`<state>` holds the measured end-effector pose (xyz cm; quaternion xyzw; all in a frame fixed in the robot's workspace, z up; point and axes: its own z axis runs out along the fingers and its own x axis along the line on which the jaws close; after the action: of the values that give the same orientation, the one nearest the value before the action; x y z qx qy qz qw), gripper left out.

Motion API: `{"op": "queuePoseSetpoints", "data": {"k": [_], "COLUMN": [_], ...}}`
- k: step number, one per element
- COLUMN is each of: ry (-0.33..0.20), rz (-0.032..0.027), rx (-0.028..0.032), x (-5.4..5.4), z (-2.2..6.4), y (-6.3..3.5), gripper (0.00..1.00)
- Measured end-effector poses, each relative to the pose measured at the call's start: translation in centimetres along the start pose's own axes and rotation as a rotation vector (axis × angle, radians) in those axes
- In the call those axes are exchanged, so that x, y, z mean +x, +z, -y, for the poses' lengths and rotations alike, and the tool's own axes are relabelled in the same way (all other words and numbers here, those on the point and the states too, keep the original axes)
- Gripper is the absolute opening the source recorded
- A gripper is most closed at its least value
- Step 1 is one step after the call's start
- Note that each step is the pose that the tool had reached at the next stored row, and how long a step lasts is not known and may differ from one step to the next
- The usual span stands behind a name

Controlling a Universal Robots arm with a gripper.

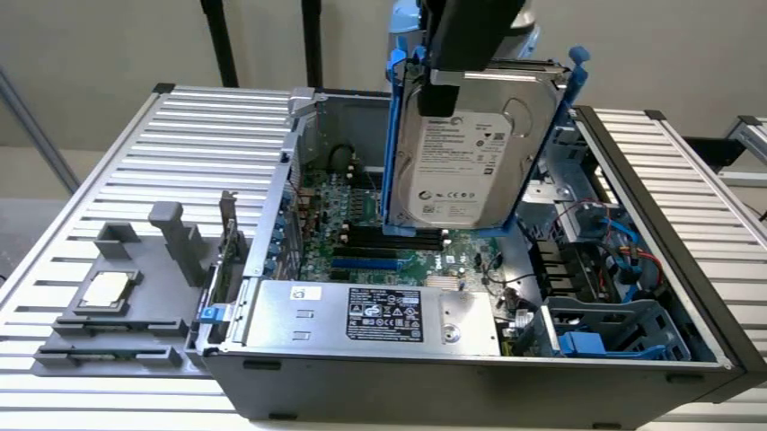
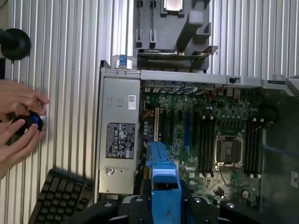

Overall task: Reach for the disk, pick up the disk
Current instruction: 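Pick up the disk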

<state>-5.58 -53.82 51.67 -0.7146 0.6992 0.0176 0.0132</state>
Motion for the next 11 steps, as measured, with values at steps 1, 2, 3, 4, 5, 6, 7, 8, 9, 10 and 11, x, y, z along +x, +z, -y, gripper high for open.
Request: {"op": "queuePoseSetpoints", "data": {"k": [1, 2, 3, 4, 5, 6, 7, 8, 9, 10, 11], "ry": [0.0, 0.0, 0.0, 0.0, 0.0, 0.0, 0.0, 0.0, 0.0, 0.0, 0.0], "rz": [0.0001, 0.0001, 0.0002, 0.0003, 0.0003, 0.0003, 0.0005, 0.0005, 0.0005, 0.0006, 0.0007], "rx": [0.0, 0.0, 0.0, 0.0, 0.0, 0.0, 0.0, 0.0, 0.0, 0.0, 0.0], "x": [0.2, 0.3, 0.5, 0.6, 0.8, 0.9, 1.1, 1.2, 1.3, 1.5, 1.6], "z": [0.45, 0.9, 1.34, 1.78, 2.23, 2.72, 3.17, 3.62, 4.06, 4.51, 4.97], "y": [-0.01, -0.02, -0.03, -0.03, -0.05, -0.06, -0.06, -0.07, -0.08, -0.09, -0.1], "gripper": [0.33, 0.33, 0.33, 0.33, 0.33, 0.33, 0.33, 0.33, 0.33, 0.33, 0.33]}}
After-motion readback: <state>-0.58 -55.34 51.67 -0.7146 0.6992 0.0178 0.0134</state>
